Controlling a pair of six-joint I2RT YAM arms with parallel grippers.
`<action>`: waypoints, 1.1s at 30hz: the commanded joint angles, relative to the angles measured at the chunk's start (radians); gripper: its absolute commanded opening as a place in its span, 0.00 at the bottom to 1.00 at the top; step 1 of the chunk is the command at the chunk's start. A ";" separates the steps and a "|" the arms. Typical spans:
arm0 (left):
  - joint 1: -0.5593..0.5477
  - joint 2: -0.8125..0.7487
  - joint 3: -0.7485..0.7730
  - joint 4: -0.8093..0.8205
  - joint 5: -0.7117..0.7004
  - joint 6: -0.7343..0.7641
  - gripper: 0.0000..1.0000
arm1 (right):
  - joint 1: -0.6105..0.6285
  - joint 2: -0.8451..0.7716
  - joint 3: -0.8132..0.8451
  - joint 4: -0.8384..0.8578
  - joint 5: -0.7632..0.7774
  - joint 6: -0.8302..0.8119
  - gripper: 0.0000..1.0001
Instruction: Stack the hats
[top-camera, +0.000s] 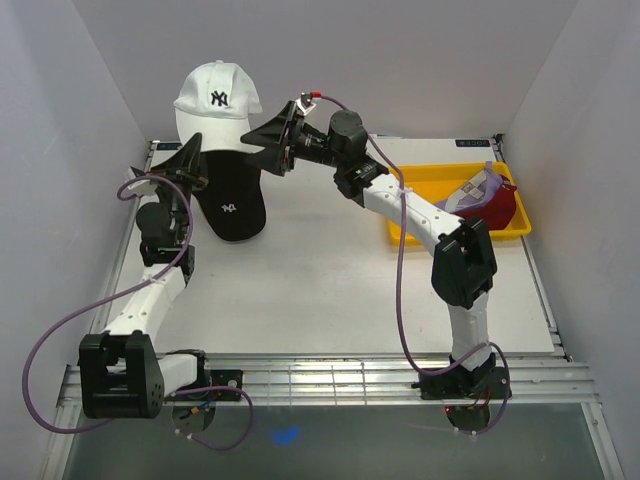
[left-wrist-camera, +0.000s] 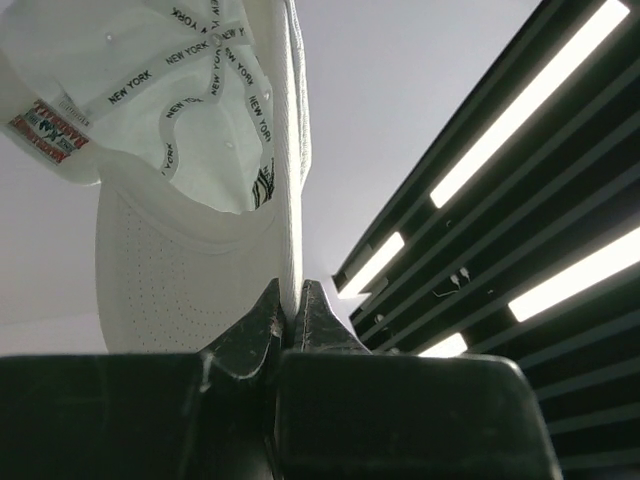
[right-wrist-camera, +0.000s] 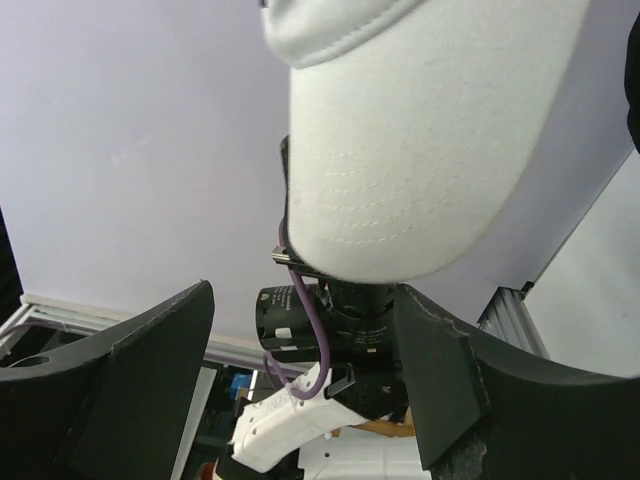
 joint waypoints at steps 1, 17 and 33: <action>0.010 -0.053 -0.021 0.101 0.038 -0.069 0.00 | 0.008 0.018 0.021 0.099 0.018 0.091 0.78; 0.096 -0.080 -0.145 0.190 0.100 -0.159 0.00 | 0.051 0.162 0.162 0.058 0.066 0.154 0.78; 0.151 -0.088 -0.208 0.252 0.177 -0.231 0.00 | 0.053 0.245 0.208 0.081 0.040 0.186 0.57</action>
